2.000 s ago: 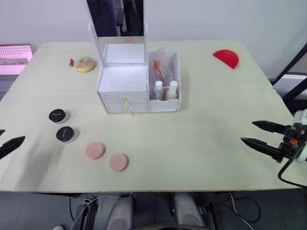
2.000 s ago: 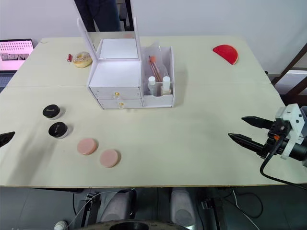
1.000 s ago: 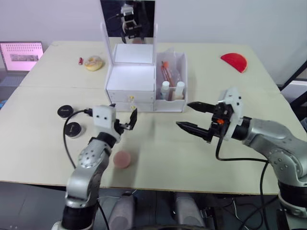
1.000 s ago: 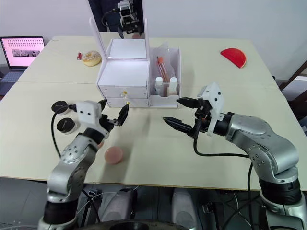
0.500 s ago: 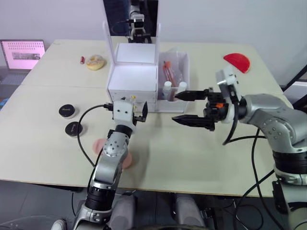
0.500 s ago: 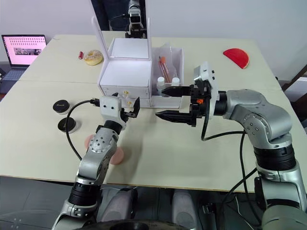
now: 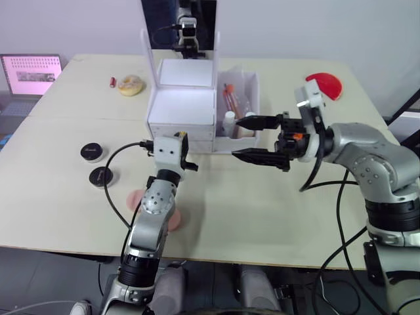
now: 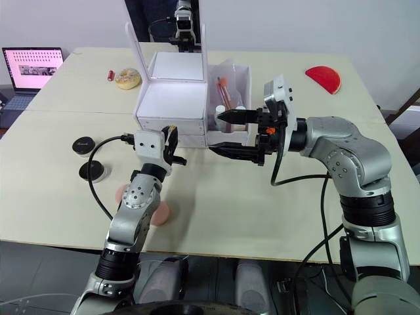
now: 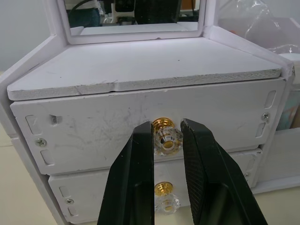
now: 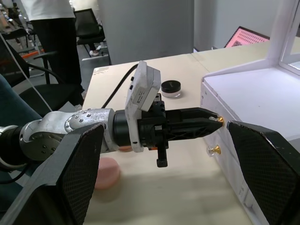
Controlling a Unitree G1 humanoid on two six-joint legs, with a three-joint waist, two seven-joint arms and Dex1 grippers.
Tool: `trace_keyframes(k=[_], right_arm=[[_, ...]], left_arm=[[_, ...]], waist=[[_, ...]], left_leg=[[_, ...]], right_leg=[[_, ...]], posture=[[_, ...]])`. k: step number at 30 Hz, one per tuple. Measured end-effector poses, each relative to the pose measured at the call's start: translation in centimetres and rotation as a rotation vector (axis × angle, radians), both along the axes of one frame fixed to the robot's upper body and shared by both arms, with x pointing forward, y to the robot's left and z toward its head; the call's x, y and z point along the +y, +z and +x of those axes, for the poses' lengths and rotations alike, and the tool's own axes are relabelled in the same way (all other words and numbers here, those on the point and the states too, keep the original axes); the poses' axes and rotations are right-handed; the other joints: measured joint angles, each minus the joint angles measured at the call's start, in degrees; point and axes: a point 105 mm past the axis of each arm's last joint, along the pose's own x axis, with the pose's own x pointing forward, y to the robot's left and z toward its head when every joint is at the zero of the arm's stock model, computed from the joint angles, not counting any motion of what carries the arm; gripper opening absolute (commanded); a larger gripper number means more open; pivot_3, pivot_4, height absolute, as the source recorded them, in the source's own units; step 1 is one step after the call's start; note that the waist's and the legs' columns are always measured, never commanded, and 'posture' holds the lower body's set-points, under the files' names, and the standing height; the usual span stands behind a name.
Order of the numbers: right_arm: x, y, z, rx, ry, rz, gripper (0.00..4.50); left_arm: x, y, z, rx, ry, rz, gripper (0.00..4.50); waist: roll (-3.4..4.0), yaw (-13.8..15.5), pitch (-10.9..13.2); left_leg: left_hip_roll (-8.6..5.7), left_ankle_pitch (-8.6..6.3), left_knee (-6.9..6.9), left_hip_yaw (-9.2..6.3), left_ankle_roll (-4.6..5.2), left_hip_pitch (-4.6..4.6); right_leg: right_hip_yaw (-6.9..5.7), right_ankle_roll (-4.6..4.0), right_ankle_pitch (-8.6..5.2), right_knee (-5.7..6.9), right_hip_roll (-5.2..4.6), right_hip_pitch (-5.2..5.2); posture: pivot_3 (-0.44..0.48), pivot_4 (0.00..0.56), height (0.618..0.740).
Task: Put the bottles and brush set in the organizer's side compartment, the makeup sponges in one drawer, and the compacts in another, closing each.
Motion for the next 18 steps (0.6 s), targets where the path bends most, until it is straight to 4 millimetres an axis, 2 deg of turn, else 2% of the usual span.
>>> trace_keyframes(k=[4,12,18], right_arm=[[0.0,0.0,0.1,0.000,-0.005,0.004,4.50],[0.1,0.1,0.2,0.000,-0.011,0.013,4.50],[-0.3,0.5,0.3,-0.009,-0.008,0.022,4.50]], left_arm=[[0.3,-0.2,-0.7,0.000,-0.006,-0.005,0.31],[1.0,-1.2,-5.2,-0.019,-0.129,0.072,0.31],[2.1,-1.7,-7.4,-0.019,-0.178,0.126,0.31]], waist=[[0.00,-0.3,0.0],[0.04,-0.3,0.0],[0.06,-0.1,0.0]], left_leg=[[0.00,0.00,-0.04,0.00,0.00,0.02],[0.00,0.00,-0.09,0.00,0.00,-0.01],[0.00,-0.01,-0.08,0.00,0.00,-0.01]], right_leg=[[0.01,0.00,-0.01,0.00,0.00,-0.01],[0.02,-0.18,-0.14,0.00,-0.01,-0.06],[0.01,-0.19,-0.14,0.00,-0.01,-0.06]], posture=[[0.000,0.150,0.739],[0.000,0.150,0.739],[0.000,0.150,0.739]])
